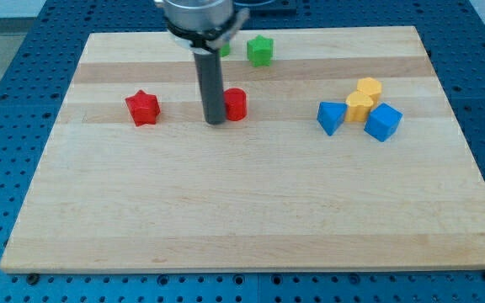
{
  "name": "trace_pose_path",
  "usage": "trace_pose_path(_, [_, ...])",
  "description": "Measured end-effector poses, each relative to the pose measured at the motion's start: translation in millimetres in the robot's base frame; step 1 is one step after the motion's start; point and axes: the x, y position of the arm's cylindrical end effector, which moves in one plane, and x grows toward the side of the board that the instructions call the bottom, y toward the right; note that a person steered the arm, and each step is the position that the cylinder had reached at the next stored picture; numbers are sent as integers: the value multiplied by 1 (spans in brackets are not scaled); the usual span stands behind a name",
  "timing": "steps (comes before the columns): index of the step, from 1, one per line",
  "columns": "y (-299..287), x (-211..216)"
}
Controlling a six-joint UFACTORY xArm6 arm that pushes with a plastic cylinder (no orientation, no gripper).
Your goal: Push the red circle into the green circle
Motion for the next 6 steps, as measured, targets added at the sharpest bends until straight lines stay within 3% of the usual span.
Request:
trace_pose_path(1, [25, -11])
trace_pose_path(2, [-23, -58])
trace_pose_path(3, [-34, -89])
trace_pose_path(4, [-45, -84])
trace_pose_path(6, [13, -69])
